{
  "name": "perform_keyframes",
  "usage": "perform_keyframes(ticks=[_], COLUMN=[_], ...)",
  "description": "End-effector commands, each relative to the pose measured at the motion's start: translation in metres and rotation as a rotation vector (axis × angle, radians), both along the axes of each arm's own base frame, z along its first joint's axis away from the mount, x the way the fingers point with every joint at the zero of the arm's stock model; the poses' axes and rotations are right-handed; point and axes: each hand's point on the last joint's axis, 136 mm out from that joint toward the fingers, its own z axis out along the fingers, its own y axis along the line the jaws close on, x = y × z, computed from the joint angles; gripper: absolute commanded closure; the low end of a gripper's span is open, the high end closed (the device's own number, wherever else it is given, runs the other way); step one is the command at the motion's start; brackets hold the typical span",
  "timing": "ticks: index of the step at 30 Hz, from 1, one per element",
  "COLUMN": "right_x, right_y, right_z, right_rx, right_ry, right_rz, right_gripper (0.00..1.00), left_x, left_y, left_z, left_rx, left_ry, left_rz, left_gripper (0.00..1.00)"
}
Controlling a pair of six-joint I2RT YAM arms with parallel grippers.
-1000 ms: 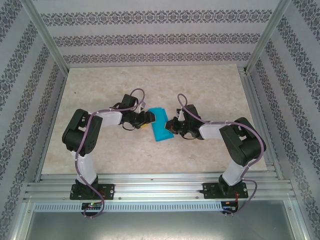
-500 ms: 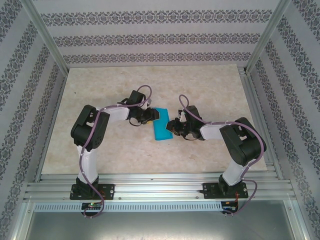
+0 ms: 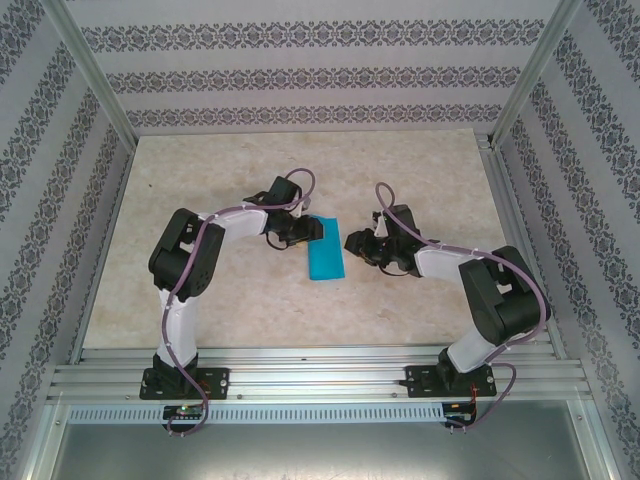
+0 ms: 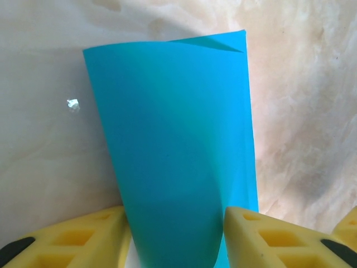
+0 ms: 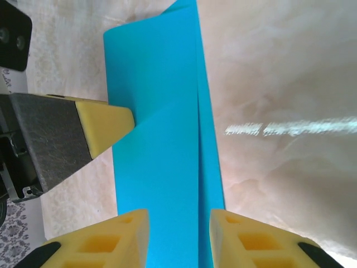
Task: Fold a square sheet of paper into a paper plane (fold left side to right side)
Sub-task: First fold in half a square sheet of paper at the center of the table.
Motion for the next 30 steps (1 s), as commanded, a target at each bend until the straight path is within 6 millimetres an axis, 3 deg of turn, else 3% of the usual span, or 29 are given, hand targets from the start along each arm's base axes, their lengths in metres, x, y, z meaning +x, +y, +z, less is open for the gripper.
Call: perform_keyframes(ticks=[1, 16, 30], right_x=[-0.005, -0.006, -0.008], right_y=[-0.011, -0.013, -0.010], right_z=[-0.005, -0.003, -0.006], right_rx=[-0.043, -0.023, -0.009], right_ry=[-0.006, -0.003, 0.007], right_rz=[-0.006, -0.024, -0.017], right_gripper=[0.66, 0.67, 0.69], left_x=[-0.014, -0.009, -0.012], left_y=[0.007, 0.014, 0.022], left_z=[-0.031, -0.046, -0.055], left_rx=[0.120, 0.189, 0.246], left_ry=[0.039, 0.077, 0.085], left_rz=[-0.013, 0.095, 0.137], left_gripper=[0.50, 0.45, 0.48])
